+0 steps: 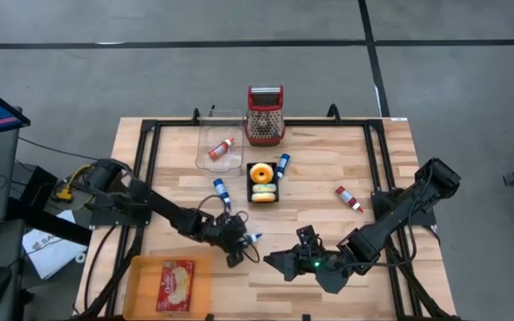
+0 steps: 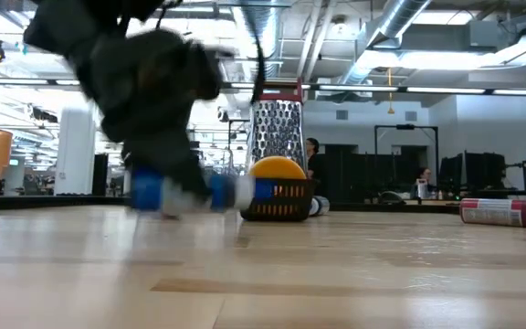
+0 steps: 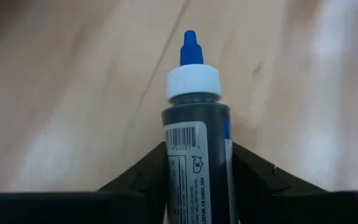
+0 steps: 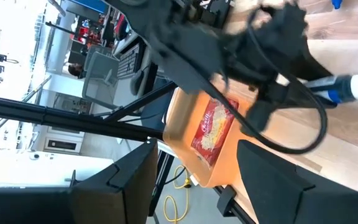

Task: Pick & Place Food Item
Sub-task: Put the bottom blue food coloring bottle into the transparent bin

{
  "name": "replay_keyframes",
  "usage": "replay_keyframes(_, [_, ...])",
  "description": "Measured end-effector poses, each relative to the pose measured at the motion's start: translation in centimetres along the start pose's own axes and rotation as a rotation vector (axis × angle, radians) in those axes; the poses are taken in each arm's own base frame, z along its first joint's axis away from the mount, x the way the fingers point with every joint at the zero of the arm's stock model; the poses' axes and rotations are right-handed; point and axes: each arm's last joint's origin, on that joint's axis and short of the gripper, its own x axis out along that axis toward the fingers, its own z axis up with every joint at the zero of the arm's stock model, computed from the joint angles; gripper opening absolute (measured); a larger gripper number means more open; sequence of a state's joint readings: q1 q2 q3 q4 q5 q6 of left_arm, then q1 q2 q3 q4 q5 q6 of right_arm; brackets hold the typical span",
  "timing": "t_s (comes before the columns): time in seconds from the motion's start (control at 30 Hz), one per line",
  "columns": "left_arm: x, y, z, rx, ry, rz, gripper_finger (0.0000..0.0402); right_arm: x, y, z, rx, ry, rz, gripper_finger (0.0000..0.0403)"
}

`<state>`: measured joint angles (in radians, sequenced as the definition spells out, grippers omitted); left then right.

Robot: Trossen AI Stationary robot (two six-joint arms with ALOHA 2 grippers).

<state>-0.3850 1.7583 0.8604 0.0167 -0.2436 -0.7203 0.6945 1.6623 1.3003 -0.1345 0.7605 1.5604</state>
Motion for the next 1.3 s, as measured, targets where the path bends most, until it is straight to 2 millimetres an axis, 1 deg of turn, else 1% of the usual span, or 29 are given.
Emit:
replay_keyframes(0.07, [-1.2,0.3,1.4,-0.017,-0.045,-0.017,0.0149,-0.1,0.0,-0.1,-0.007,0.001,0.002,0.0213])
replay_keyframes(0.13, [-2.6,1.0,3.0,-0.031,-0.104,-0.012,0.0159,-0.1,0.1,-0.1,-0.010,0.002,0.006,0.0213])
replay_keyframes(0.27, [-6.8,3.3,6.3,-0.071,-0.243,0.062,0.0163,-0.2,0.1,-0.2,-0.018,-0.003,0.006,0.0213])
replay_keyframes(0.47, [-13.0,9.1,9.0,-0.123,-0.357,0.314,0.0156,-0.3,0.1,-0.2,-0.032,-0.023,0.007,0.0213])
replay_keyframes(0.53, [-14.2,11.1,9.6,-0.149,-0.382,0.377,0.0156,-0.3,0.1,-0.2,-0.036,-0.023,0.007,0.0213])
replay_keyframes(0.6, [-14.7,13.2,9.9,-0.171,-0.392,0.440,0.0160,-0.3,0.0,-0.2,-0.042,-0.024,0.005,0.0213])
replay_keyframes(0.7, [-14.4,16.1,10.2,-0.210,-0.385,0.485,0.0165,-0.3,0.0,-0.2,-0.052,-0.024,-0.001,0.0213])
replay_keyframes(0.83, [-12.1,19.4,9.9,-0.269,-0.342,0.476,0.0167,-0.3,-0.1,-0.2,-0.059,-0.025,-0.008,0.0213])
replay_keyframes(0.93, [-10.4,21.2,9.8,-0.280,-0.327,0.509,0.0166,-0.2,-0.1,-0.2,-0.056,-0.026,-0.009,0.0213])
replay_keyframes(1.07, [-8.1,23.0,10.0,-0.280,-0.305,0.488,0.0169,-0.1,-0.1,0.0,-0.046,-0.032,-0.011,0.0213])
replay_keyframes(1.17, [-6.9,24.1,9.7,-0.298,-0.265,0.479,0.0178,0.1,-0.1,0.2,-0.044,-0.037,-0.013,0.0213])
replay_keyframes(1.3, [-6.6,24.9,9.5,-0.286,-0.244,0.481,0.0195,0.1,-0.1,0.3,-0.035,-0.039,-0.014,0.0213])
